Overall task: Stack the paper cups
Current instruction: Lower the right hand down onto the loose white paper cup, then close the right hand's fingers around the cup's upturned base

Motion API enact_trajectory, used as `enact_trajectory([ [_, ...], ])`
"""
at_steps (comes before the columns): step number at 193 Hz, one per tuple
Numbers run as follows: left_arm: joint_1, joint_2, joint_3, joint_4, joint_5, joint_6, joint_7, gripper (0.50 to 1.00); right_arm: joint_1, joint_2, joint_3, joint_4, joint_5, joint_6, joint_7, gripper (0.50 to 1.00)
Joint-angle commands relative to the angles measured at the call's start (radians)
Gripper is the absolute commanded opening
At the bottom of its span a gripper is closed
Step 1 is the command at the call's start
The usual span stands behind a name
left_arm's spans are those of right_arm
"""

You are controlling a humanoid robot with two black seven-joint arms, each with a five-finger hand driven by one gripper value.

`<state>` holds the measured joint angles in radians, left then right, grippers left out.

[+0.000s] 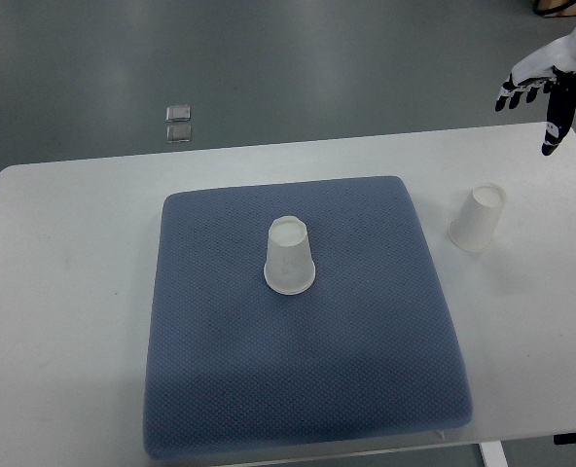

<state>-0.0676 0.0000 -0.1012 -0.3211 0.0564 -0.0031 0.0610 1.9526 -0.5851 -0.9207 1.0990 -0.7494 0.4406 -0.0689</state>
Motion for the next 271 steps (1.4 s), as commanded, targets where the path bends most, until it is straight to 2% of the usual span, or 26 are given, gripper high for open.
enact_trajectory([
  [1, -0.001, 0.0, -0.002, 0.001, 0.0, 0.0, 0.0, 1.0, -0.075, -0.001, 0.01, -0.007, 0.015, -0.123, -0.02, 0.926],
  [21, 0.0, 0.0, 0.0, -0.001, 0.0, -0.001, 0.0, 1.0, -0.139, 0.008, 0.011, -0.018, 0.025, -0.232, -0.042, 0.926],
  [59, 0.0, 0.0, 0.0, -0.001, 0.0, -0.001, 0.0, 1.0, -0.224, 0.042, 0.022, -0.031, 0.122, -0.296, -0.046, 0.926],
  [218, 0.0, 0.0, 0.005, 0.001, 0.0, 0.0, 0.0, 1.0, -0.425, 0.162, 0.071, -0.168, 0.165, -0.347, -0.046, 0.919],
  [252, 0.0, 0.0, 0.005, 0.002, -0.001, 0.0, -0.001, 1.0, -0.443, 0.165, 0.069, -0.183, 0.165, -0.349, -0.046, 0.909],
  [271, 0.0, 0.0, 0.005, 0.002, -0.001, 0.0, 0.0, 1.0, -0.451, 0.165, 0.069, -0.185, 0.163, -0.35, -0.046, 0.876],
])
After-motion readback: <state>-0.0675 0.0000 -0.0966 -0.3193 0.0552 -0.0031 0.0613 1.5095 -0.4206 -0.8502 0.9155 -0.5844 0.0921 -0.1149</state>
